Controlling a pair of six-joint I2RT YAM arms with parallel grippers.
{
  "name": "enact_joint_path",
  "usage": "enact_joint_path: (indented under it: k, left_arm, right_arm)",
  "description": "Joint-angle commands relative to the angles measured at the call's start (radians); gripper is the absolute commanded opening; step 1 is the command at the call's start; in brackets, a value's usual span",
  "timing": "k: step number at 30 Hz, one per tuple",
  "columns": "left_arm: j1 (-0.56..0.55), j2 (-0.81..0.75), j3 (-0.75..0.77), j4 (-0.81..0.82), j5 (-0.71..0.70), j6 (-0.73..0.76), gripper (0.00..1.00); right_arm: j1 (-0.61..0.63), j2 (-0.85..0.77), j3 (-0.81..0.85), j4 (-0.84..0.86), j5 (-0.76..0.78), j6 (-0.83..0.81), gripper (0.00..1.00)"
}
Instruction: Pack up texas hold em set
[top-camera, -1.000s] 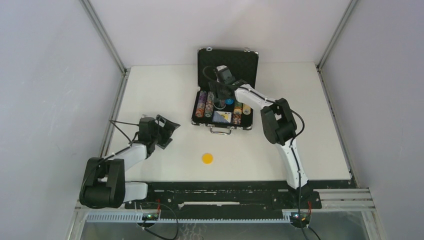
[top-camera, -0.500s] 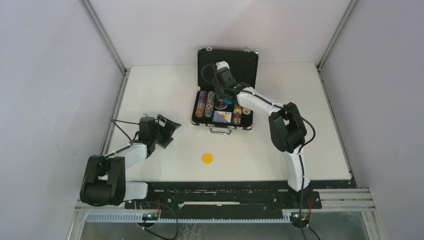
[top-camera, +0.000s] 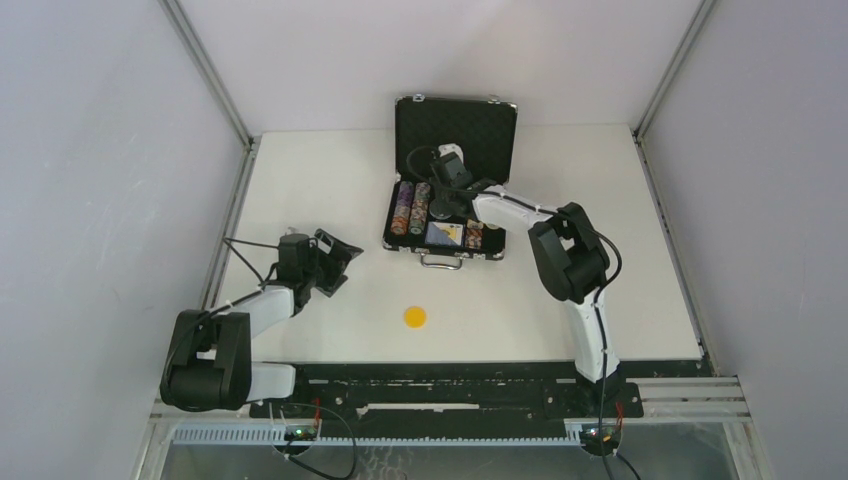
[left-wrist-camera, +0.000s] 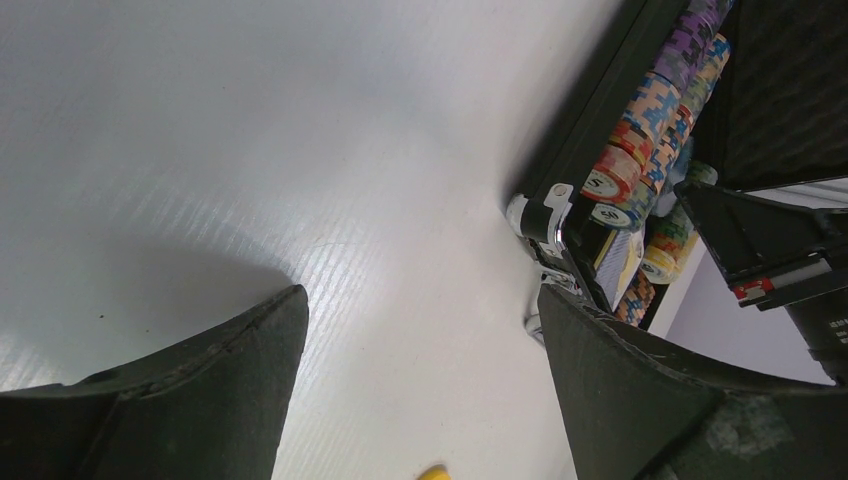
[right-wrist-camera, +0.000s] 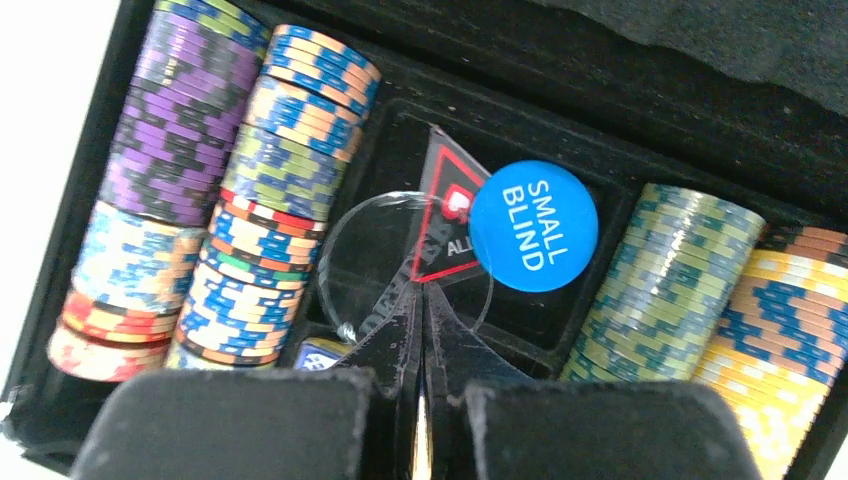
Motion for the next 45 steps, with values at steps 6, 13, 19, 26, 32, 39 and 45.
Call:
enact_joint_path:
  k: [6, 13, 19, 26, 32, 39, 45]
  left_arm:
    - [0.004, 0.028, -0.011, -0.085, 0.031, 0.034, 0.9]
    - [0.005, 0.019, -0.013, -0.085, 0.037, 0.034, 0.9]
    - [-0.002, -0.005, -0.018, -0.085, 0.034, 0.03, 0.9]
    - [-0.018, -0.021, -0.025, -0.091, 0.0, 0.018, 0.9]
    - [-0.036, -0.037, -0.018, -0.103, -0.017, 0.036, 0.93]
    - [-0.044, -0.08, -0.017, -0.138, -0.06, 0.043, 1.0]
    - [-0.045, -0.059, -0.014, -0.134, -0.047, 0.043, 1.0]
  right_arm:
    - [0.008, -0.097, -0.037, 0.029, -0.035, 0.036, 0.07]
    - [0.038, -0.294, -0.163, 0.06, -0.01, 0.021, 0.45]
    - [0.105, -0.462, -0.34, 0.024, -0.039, 0.013, 0.79]
    - [0.354, -0.557, -0.529, -0.041, -0.017, -0.021, 0.83]
    - [0.489, -0.497, -0.578, -0.026, -0.063, 0.072, 0.84]
    - [0.548, -0.41, -0.543, 0.0, -0.074, 0.107, 0.89]
    - [0.551, -0.341, -0.514, 0.001, -0.063, 0.108, 0.89]
